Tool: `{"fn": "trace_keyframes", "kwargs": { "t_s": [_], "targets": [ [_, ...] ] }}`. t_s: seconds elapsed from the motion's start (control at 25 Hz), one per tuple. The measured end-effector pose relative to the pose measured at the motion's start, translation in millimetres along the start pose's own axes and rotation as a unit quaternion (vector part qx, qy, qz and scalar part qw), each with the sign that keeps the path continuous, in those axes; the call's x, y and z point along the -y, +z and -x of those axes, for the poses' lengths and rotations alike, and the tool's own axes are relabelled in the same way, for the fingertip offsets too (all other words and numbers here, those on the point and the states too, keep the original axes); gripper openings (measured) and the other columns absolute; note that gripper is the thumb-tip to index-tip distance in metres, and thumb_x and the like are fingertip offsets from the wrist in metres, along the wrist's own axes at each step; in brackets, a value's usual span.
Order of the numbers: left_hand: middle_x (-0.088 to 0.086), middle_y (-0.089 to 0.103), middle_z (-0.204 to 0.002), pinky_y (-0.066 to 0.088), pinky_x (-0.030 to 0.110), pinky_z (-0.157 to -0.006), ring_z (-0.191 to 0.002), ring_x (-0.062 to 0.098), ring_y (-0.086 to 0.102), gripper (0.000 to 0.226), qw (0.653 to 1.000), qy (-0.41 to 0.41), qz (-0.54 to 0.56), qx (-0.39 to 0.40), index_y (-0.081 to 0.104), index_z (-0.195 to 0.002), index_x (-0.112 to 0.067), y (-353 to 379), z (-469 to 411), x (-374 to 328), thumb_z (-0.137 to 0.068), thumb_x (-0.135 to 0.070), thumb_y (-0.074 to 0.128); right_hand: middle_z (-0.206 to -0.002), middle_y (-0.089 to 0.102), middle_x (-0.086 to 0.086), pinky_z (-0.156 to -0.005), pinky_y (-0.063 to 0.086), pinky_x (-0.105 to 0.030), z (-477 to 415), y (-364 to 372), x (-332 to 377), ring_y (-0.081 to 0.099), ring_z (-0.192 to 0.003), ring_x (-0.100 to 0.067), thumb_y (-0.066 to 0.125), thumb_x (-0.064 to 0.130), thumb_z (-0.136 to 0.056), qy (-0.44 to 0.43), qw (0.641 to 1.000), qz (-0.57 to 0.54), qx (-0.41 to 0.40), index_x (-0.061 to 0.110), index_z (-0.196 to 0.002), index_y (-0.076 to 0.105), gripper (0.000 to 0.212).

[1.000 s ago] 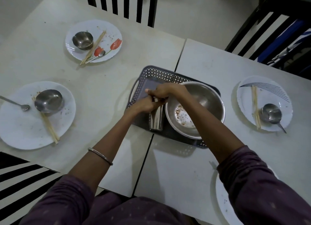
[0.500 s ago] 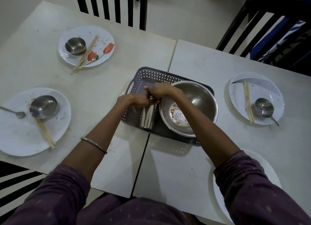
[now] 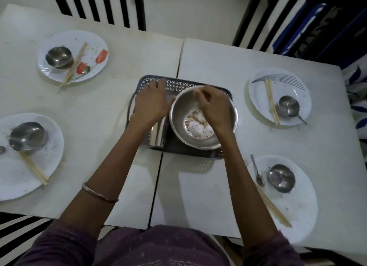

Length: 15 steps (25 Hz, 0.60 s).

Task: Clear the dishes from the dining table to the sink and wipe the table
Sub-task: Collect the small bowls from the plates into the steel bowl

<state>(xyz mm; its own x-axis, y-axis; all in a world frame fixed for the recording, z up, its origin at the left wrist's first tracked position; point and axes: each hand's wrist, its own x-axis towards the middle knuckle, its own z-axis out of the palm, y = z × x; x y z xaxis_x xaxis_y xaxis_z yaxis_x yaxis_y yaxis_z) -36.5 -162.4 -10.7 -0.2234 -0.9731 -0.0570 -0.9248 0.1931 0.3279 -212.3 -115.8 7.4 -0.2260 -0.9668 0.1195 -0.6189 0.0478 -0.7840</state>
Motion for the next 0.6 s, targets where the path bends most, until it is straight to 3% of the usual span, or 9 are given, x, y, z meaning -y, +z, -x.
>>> {"fn": "trace_keyframes", "kwargs": {
  "t_s": [0.04, 0.12, 0.16, 0.24, 0.28, 0.32, 0.48, 0.6],
  "targets": [
    [0.018, 0.055, -0.128, 0.046, 0.046, -0.092, -0.118, 0.035, 0.053, 0.053, 0.997, 0.048, 0.045, -0.027, 0.045, -0.134, -0.010, -1, 0, -24, -0.092, -0.041, 0.051, -0.085, 0.070, 0.004, -0.073, 0.046, -0.020, 20, -24, -16, 0.063, -0.079, -0.007, 0.062, 0.027, -0.092, 0.033, 0.998, 0.011, -0.044, 0.016, -0.093, 0.073, 0.016],
    [0.006, 0.063, -0.113, 0.049, 0.039, -0.088, -0.107, 0.027, 0.060, 0.034, 0.977, 0.118, 0.172, 0.039, 0.056, -0.122, -0.015, 1, 1, -69, -0.092, -0.030, 0.053, -0.110, 0.069, -0.005, -0.092, 0.046, -0.035, 58, -69, -55, 0.061, -0.106, -0.023, 0.067, 0.021, -0.088, 0.141, 0.982, 0.092, -0.082, 0.017, -0.108, 0.071, 0.021],
    [0.002, 0.064, -0.109, 0.051, 0.036, -0.086, -0.103, 0.023, 0.061, 0.029, 0.963, 0.145, 0.209, 0.092, 0.059, -0.118, -0.018, 8, 4, -91, -0.091, -0.026, 0.054, -0.130, 0.061, -0.007, -0.102, 0.040, -0.042, 76, -91, -76, 0.052, -0.124, -0.030, 0.068, 0.020, -0.087, 0.222, 0.960, 0.159, -0.060, 0.021, -0.122, 0.066, 0.035],
    [-0.002, 0.067, -0.109, 0.050, 0.031, -0.083, -0.099, 0.017, 0.062, 0.026, 0.945, 0.190, 0.227, 0.138, 0.063, -0.116, -0.022, 24, 12, -125, -0.092, -0.024, 0.053, -0.161, 0.026, -0.004, -0.114, 0.023, -0.056, 107, -127, -114, 0.016, -0.148, -0.036, 0.072, 0.022, -0.085, 0.373, 0.894, 0.242, 0.056, 0.034, -0.145, 0.043, 0.068],
    [-0.004, 0.067, -0.110, 0.048, 0.028, -0.083, -0.098, 0.014, 0.062, 0.026, 0.940, 0.200, 0.233, 0.146, 0.064, -0.116, -0.024, 33, 16, -137, -0.093, -0.025, 0.052, -0.165, 0.012, 0.000, -0.115, 0.017, -0.061, 120, -138, -128, 0.004, -0.151, -0.036, 0.073, 0.019, -0.085, 0.415, 0.873, 0.238, 0.098, 0.038, -0.150, 0.035, 0.077],
    [-0.006, 0.068, -0.109, 0.047, 0.026, -0.082, -0.096, 0.011, 0.061, 0.026, 0.934, 0.210, 0.243, 0.158, 0.064, -0.116, -0.025, 42, 19, -149, -0.094, -0.025, 0.052, -0.166, 0.009, 0.001, -0.116, 0.016, -0.061, 130, -146, -140, 0.002, -0.151, -0.037, 0.071, 0.013, -0.085, 0.434, 0.868, 0.218, 0.107, 0.038, -0.150, 0.033, 0.079],
    [-0.012, 0.064, -0.097, 0.047, 0.023, -0.076, -0.088, 0.008, 0.061, 0.022, 0.911, 0.251, 0.261, 0.197, 0.065, -0.114, -0.026, 69, 25, -181, -0.095, -0.025, 0.053, -0.148, 0.047, -0.007, -0.107, 0.040, -0.039, 146, -158, -170, 0.044, -0.134, -0.035, 0.068, 0.008, -0.081, 0.399, 0.891, 0.207, 0.062, 0.027, -0.137, 0.056, 0.060],
    [-0.012, 0.063, -0.097, 0.047, 0.021, -0.076, -0.090, 0.008, 0.062, 0.022, 0.906, 0.252, 0.273, 0.202, 0.064, -0.114, -0.026, 75, 17, -194, -0.095, -0.026, 0.054, -0.145, 0.050, -0.006, -0.106, 0.044, -0.040, 136, -161, -173, 0.046, -0.131, -0.036, 0.078, 0.014, -0.075, 0.395, 0.884, 0.224, 0.114, 0.025, -0.138, 0.054, 0.069]
  ]
}}
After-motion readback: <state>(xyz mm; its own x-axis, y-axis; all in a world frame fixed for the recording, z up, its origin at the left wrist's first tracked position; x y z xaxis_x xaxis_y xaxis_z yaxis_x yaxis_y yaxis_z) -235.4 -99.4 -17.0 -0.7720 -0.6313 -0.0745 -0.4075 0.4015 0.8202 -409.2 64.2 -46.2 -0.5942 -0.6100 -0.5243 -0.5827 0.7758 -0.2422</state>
